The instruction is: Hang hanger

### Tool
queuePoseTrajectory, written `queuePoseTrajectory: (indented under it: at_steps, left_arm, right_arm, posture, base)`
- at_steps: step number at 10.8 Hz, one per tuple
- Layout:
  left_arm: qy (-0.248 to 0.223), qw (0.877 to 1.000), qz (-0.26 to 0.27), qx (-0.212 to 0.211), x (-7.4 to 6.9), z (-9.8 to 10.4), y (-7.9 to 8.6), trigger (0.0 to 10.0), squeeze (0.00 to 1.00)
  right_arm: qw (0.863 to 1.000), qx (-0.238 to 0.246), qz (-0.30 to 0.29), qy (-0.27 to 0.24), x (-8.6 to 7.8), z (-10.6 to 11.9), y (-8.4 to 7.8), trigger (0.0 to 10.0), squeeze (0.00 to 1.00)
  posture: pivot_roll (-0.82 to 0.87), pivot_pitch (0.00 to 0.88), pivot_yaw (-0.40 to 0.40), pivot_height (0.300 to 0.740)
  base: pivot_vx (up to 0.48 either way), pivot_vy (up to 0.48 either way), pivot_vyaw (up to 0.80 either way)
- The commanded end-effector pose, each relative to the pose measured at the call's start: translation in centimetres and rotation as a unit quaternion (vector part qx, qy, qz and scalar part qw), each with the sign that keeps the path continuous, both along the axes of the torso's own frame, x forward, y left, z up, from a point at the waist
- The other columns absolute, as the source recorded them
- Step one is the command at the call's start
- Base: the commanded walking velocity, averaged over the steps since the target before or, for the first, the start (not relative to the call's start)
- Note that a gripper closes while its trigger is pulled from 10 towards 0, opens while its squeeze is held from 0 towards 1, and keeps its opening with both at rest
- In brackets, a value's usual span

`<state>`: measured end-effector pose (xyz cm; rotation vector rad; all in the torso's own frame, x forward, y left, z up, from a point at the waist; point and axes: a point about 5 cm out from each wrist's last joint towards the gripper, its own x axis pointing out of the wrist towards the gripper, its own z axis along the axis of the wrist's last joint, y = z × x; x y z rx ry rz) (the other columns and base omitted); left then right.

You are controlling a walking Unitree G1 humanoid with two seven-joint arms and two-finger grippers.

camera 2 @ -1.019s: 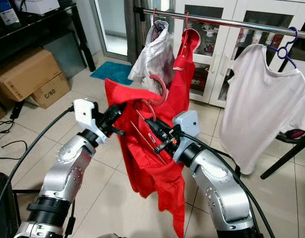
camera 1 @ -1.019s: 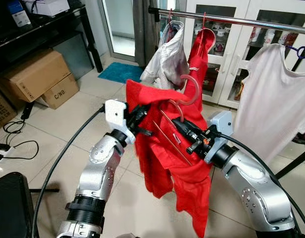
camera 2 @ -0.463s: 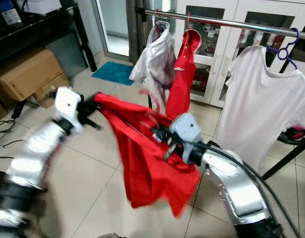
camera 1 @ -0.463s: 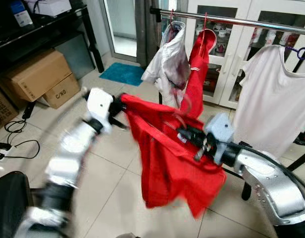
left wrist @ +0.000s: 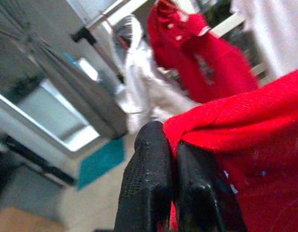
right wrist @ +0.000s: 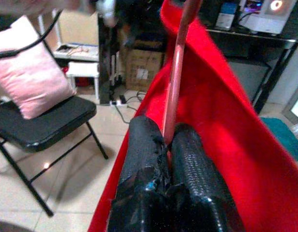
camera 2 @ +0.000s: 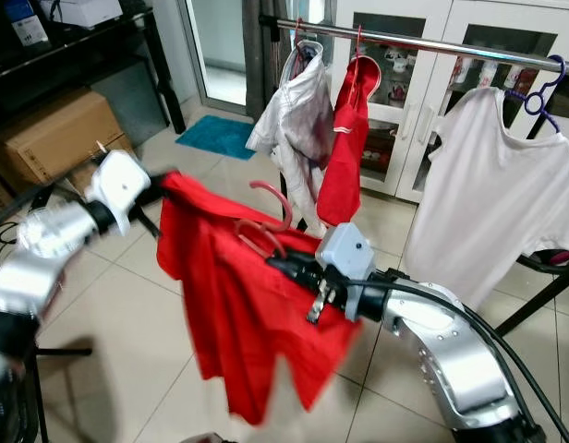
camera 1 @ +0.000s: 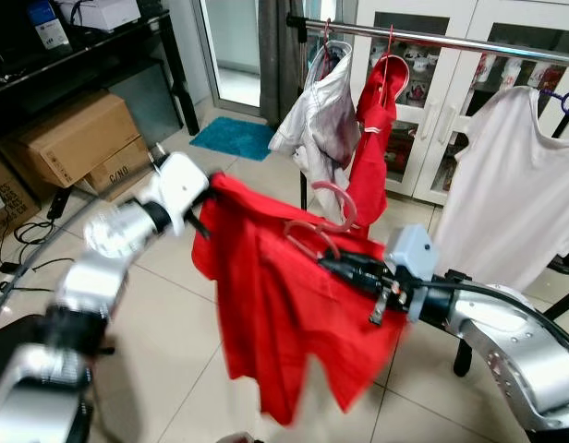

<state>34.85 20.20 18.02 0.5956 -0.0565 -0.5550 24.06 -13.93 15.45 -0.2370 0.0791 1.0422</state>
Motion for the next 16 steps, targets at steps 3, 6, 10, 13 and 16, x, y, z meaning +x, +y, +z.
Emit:
queuePoseTrajectory:
  at_steps: [3, 6, 10, 13, 16]
  left_arm:
    - [-0.032, 0.999, 0.002, -0.006, 0.1, 2.2, 1.0, 0.0, 0.0]
    - [0.001, 0.995, -0.094, -0.016, -0.4, -1.0, -5.5, 0.0, 0.0]
    - [0.007, 0.989, -0.143, 0.021, -0.8, -2.0, -8.1, 0.0, 0.0]
    - [0.014, 0.992, -0.124, -0.035, -0.8, -2.2, -8.4, 0.0, 0.0]
    - [0.017, 0.972, -0.093, -0.214, -0.6, 0.0, -4.1, 0.0, 0.0]
  right_arm:
    - [0.988, -0.077, -0.133, 0.035, 2.2, -1.8, -1.8, 0.0, 0.0]
    - [0.985, -0.066, -0.152, 0.047, 3.7, -0.9, 1.2, 0.0, 0.0]
    - [0.975, -0.166, -0.147, 0.012, 5.1, 0.2, 1.5, 0.0, 0.0]
    - [0.985, -0.136, -0.104, -0.006, 4.9, 0.1, 2.2, 0.0, 0.0]
    - [0.996, 0.017, -0.083, 0.012, 3.2, -1.4, 0.0, 0.0, 0.0]
  posture:
    - [-0.11, 0.0, 0.103, 0.74]
    - [-0.11, 0.0, 0.094, 0.74]
    - [-0.12, 0.001, 0.09, 0.74]
    - [-0.12, 0.005, 0.082, 0.74]
    - [-0.12, 0.006, 0.085, 0.74]
  base:
    - [0.0, 0.0, 0.0]
    - [0.0, 0.0, 0.0]
    - [0.0, 0.0, 0.0]
    - [0.0, 0.0, 0.0]
    - [0.0, 0.0, 0.0]
